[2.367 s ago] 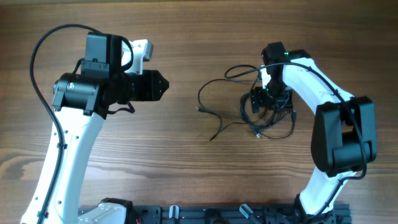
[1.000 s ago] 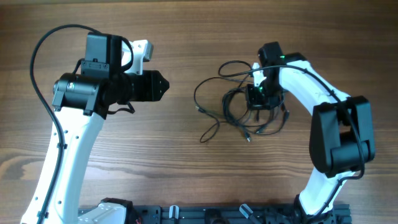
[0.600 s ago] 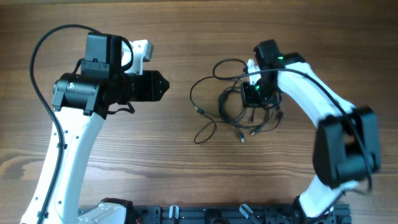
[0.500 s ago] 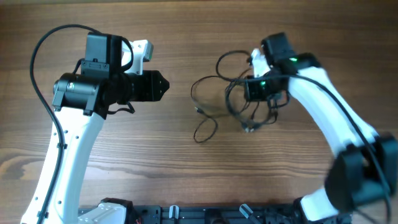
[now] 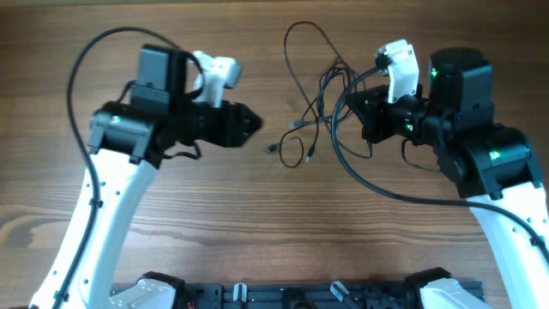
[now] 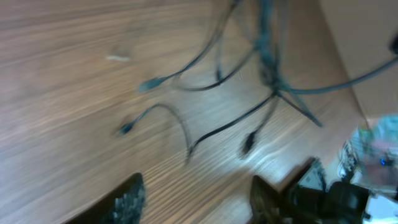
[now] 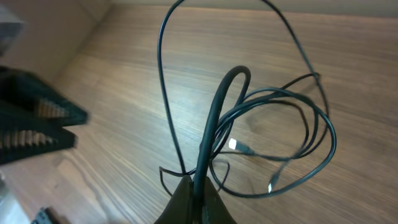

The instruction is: Untangle cables

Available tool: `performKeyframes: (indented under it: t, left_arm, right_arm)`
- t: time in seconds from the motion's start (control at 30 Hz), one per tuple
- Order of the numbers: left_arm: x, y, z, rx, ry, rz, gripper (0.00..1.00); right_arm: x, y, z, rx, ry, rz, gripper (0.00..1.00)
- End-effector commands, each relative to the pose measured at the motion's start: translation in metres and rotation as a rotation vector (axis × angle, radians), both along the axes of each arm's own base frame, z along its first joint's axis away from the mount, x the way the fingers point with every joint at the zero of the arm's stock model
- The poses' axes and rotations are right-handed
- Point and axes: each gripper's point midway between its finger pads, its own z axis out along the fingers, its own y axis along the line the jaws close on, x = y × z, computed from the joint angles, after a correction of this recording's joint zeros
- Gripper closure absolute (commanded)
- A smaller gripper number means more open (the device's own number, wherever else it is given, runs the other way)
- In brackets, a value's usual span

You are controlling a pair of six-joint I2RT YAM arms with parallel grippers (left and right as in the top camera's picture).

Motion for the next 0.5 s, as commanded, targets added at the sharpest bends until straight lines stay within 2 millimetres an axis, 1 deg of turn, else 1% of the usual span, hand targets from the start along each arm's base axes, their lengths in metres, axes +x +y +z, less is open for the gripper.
performKeyframes:
  t: [0.0,0.13,0.23,0.3,0.37,0.47]
  left_arm:
    - [-0.014,-0.041,0.014,-0.012,-0.138,-0.221,0.36]
    - [-0.018,-0.066,0.025,-0.034,-0.225,-0.300,0.24]
    - [-0.017,-0.079,0.034,-0.057,-0.284,-0.330,0.22]
    - [-0.015,-0.084,0.038,-0.061,-0.312,-0.335,0.23]
    - [-0.010,-0.083,0.039,-0.047,-0.333,-0.319,0.29]
    - [-0.003,-0.078,0.036,-0.012,-0.346,-0.289,0.33]
  right_arm:
    - [-0.010,0.007,0.014,0.029,-0.029,0.063,0.96]
    - [-0.014,0.008,0.011,0.028,-0.013,0.075,0.96]
    - [-0.021,0.016,0.014,0.064,-0.007,0.128,0.96]
    - [-0.031,0.026,0.019,0.103,-0.008,0.211,0.96]
    - [-0.040,0.034,0.024,0.142,-0.005,0.275,0.96]
    - [-0.044,0.036,0.026,0.159,-0.002,0.297,0.96]
